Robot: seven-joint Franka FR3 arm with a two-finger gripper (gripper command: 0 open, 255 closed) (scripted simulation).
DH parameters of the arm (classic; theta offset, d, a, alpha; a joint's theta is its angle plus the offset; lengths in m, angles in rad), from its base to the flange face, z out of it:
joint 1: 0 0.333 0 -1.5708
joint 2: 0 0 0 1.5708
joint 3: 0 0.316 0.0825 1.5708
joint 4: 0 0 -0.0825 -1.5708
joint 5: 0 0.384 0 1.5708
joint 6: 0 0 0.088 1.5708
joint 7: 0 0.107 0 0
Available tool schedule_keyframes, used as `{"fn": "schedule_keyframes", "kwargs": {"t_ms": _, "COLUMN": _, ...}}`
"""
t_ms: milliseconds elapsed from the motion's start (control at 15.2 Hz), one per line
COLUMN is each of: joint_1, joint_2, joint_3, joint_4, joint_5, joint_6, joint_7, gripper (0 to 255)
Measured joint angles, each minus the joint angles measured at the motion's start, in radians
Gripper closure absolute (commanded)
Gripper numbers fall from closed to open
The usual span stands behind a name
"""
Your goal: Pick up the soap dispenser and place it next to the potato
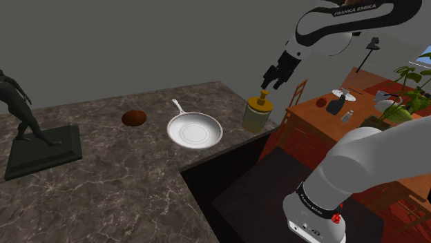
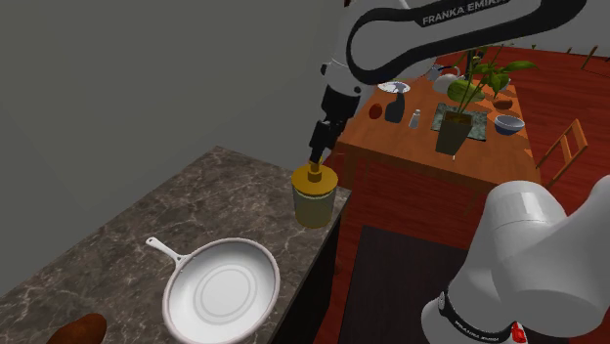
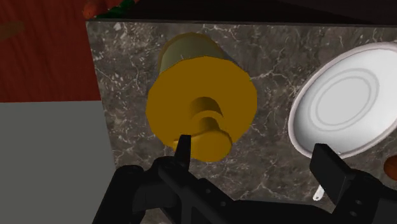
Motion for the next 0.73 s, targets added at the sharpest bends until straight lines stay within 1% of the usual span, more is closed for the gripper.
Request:
{"fn": "schedule_keyframes", "kwargs": {"t_ms": 132, "joint_1": 0.007, "joint_2": 0.063, "joint_3": -0.052, "joint_4": 0.004, "joint_5": 0.017, "joint_6": 0.064, "joint_7": -0.051, "gripper": 0}}
{"fn": "schedule_keyframes", "kwargs": {"t_ms": 264, "joint_1": 0.014, "joint_2": 0.098, "joint_3": -0.076, "joint_4": 0.002, "joint_5": 0.029, "joint_6": 0.103, "joint_7": -0.076, "gripper": 0}}
{"fn": "schedule_keyframes", "kwargs": {"t_ms": 594, "joint_1": 0.037, "joint_2": 0.153, "joint_3": -0.094, "joint_4": -0.028, "joint_5": 0.057, "joint_6": 0.188, "joint_7": -0.099, "gripper": 0}}
{"fn": "schedule_keyframes", "kwargs": {"t_ms": 726, "joint_1": 0.042, "joint_2": 0.165, "joint_3": -0.097, "joint_4": -0.034, "joint_5": 0.064, "joint_6": 0.205, "joint_7": -0.104, "gripper": 0}}
